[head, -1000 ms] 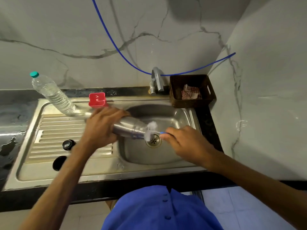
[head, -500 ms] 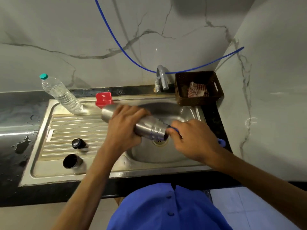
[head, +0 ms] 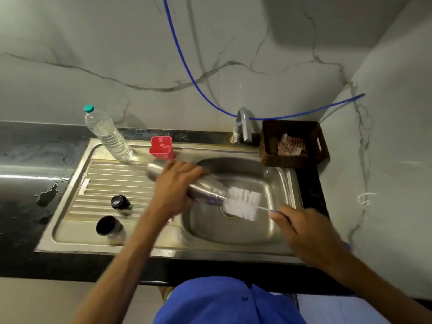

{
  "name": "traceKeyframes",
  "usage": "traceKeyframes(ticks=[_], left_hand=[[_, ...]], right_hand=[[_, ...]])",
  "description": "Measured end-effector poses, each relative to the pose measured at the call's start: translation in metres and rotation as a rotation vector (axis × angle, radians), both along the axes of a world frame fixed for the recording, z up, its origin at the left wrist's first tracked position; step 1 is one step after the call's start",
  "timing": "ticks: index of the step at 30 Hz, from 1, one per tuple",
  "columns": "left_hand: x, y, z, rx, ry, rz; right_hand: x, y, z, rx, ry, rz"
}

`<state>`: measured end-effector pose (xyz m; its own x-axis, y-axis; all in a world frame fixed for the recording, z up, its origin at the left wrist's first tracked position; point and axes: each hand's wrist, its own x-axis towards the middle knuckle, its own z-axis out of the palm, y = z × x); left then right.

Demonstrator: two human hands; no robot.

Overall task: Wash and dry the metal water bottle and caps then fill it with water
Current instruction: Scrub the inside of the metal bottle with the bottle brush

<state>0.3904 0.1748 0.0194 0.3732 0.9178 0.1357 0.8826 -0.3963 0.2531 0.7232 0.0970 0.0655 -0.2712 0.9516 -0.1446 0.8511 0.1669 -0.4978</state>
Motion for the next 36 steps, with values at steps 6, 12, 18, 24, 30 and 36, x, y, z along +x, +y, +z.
traceKeyframes(ticks=[6,12,18,24,30,36], left_hand=[[0.016,-0.003,-0.019,-0.037,-0.016,-0.080],[-0.049,-0.004,-0.015,-0.081,0.070,0.007],[-0.068,-0.003,-0.007,-0.116,0.064,-0.010],[-0.061,-0.008,-0.017,-0.166,0.017,-0.008],[-0.056,-0.010,-0.028,-0.148,-0.037,-0.015],[-0.053,-0.005,-0.024,-0.108,-0.062,-0.003]], right_hand=[[-0.004,0.029,-0.021,-0.011,0.021,0.070],[0.031,0.015,-0.020,0.036,0.098,0.159],[0.033,0.010,-0.007,0.079,0.137,0.175],[0.036,0.007,-0.001,0.260,-0.040,0.248],[0.045,0.008,-0.002,0.423,-0.175,0.296],[0.053,0.012,0.014,0.725,-0.421,0.532]])
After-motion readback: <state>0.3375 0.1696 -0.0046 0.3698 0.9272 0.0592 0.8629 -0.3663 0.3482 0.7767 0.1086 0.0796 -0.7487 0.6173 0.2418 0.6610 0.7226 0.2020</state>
